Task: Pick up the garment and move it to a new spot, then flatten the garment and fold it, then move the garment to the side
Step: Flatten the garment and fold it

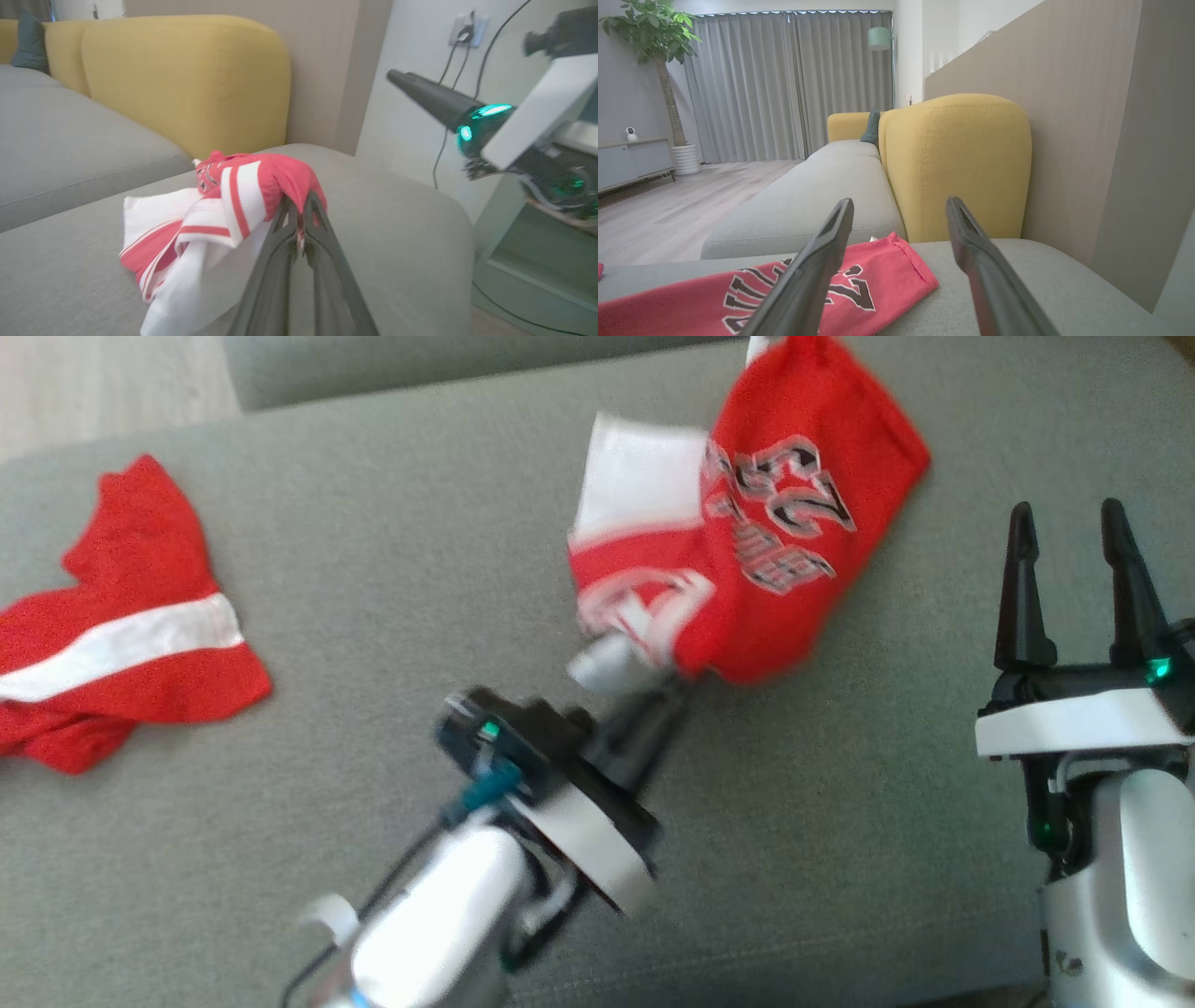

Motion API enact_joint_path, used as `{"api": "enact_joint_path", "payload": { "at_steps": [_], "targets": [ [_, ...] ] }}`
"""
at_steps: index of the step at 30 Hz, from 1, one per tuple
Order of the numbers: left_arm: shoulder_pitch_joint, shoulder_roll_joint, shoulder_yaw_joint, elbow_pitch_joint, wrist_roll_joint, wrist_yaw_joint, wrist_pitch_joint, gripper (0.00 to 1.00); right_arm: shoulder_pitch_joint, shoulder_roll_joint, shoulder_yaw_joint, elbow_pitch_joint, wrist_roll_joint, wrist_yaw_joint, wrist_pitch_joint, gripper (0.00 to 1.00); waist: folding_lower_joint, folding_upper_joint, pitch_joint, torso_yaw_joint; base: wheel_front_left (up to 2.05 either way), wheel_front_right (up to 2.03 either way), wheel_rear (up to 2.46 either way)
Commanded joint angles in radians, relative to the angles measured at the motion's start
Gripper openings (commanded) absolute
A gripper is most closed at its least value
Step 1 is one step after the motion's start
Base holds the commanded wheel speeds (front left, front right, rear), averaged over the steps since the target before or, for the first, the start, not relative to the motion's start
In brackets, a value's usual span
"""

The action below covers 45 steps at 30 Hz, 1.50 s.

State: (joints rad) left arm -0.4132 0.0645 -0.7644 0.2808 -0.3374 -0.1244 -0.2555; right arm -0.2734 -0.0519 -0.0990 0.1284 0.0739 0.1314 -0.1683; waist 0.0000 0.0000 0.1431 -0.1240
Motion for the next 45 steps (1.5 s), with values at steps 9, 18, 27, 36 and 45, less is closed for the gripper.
{"api": "enact_joint_path", "payload": {
  "at_steps": [9,18,27,36,45],
  "targets": [
    [-0.022,0.019,0.073,-0.189,-0.114,0.005,-0.006,0.00,-0.007,0.001,-0.009,-0.023,0.000,-0.001,-0.011,1.00,0.0000,0.0000,-0.059,0.025,0.00,0.00,0.00],
    [-0.119,0.073,0.337,-0.022,-0.252,0.080,0.007,0.00,-0.041,0.002,0.015,-0.030,-0.010,-0.001,0.003,1.00,0.0000,0.0000,0.001,0.000,0.00,0.00,0.00],
    [-0.297,0.156,0.407,0.343,-0.228,0.137,0.041,0.00,-0.094,0.002,0.054,-0.028,-0.011,-0.001,0.008,1.00,0.0000,0.0000,0.096,-0.014,0.00,0.00,0.00],
    [-0.386,0.148,0.416,0.570,-0.221,0.130,0.012,1.00,-0.127,0.002,0.088,-0.003,-0.010,-0.001,-0.002,1.00,0.0000,0.0000,0.134,-0.006,0.00,0.00,0.00],
    [-0.296,0.097,0.469,0.387,-0.133,0.125,-0.006,1.00,-0.110,0.002,0.081,0.007,-0.019,-0.001,-0.003,1.00,0.0000,0.0000,0.105,0.069,0.00,0.00,0.00]
  ]
}}
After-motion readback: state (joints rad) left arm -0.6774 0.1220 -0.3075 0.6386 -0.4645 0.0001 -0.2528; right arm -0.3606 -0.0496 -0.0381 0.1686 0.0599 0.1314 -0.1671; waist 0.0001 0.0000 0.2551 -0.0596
